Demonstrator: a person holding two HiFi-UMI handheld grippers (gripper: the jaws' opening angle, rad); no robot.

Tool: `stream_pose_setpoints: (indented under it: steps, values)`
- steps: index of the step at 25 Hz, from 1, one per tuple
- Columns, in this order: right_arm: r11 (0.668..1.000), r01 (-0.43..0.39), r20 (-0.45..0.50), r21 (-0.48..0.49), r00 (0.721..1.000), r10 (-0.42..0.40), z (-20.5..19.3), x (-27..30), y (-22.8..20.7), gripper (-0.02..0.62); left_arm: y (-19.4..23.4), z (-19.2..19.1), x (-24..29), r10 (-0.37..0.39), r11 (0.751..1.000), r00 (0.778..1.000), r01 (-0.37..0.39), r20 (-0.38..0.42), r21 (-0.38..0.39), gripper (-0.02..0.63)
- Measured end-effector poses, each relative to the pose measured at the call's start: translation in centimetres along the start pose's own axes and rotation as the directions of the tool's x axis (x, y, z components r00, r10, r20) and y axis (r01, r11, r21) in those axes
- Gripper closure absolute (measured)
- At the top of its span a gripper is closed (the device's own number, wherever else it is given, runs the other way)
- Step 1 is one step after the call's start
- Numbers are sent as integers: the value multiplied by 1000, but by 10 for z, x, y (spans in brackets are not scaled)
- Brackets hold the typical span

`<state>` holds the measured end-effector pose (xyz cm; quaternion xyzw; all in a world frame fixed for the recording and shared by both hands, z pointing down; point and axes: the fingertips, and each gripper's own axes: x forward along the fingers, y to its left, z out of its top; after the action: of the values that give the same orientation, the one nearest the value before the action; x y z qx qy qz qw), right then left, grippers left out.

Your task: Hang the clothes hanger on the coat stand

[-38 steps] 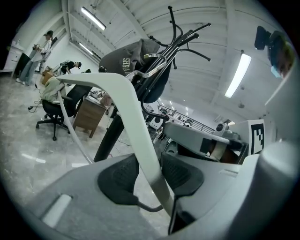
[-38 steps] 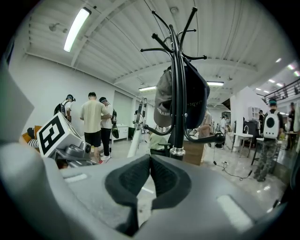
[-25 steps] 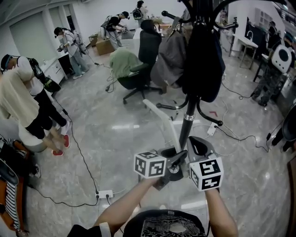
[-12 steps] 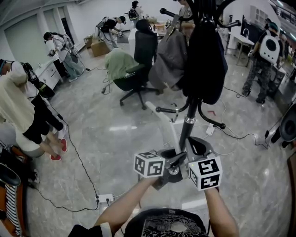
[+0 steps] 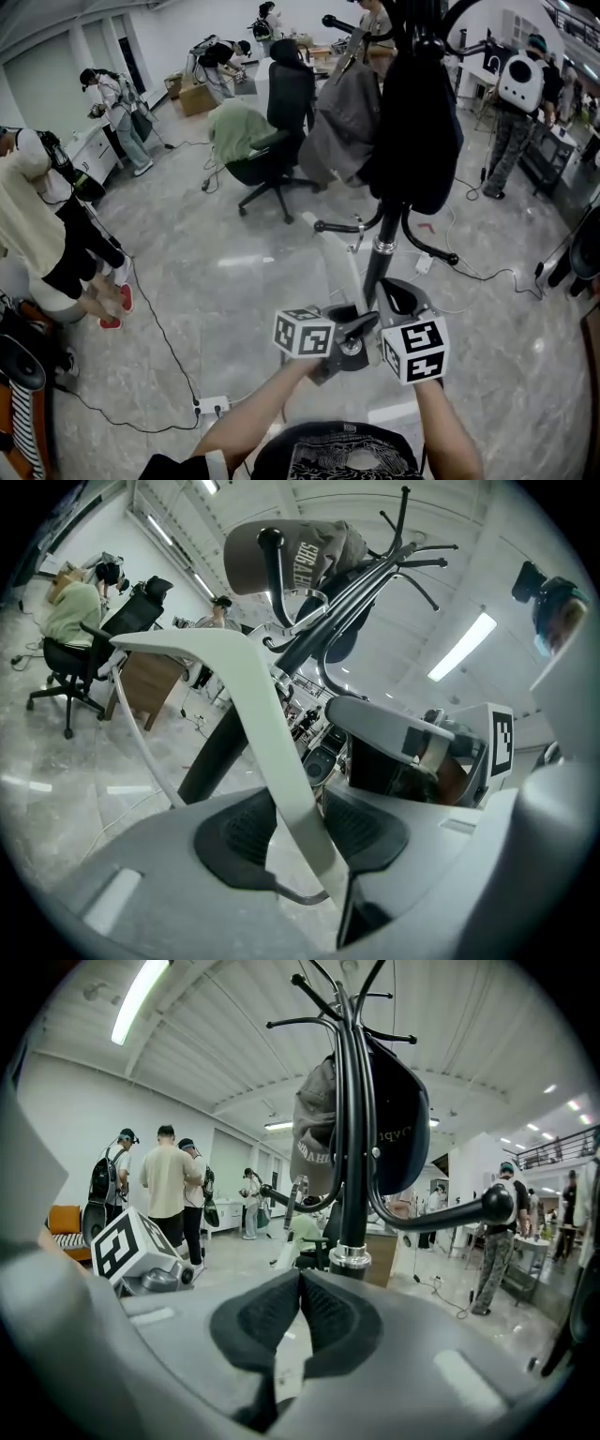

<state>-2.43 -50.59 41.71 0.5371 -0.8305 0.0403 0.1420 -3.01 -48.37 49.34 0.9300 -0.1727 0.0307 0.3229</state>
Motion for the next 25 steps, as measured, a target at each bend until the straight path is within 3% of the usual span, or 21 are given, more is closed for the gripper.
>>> stream_pose_setpoints:
  steps: [25]
  values:
    - [1000,2,-62,15,998,-1,-31,5,0,594,23,-18,10,-25,997,1000,23,-16,-67,451]
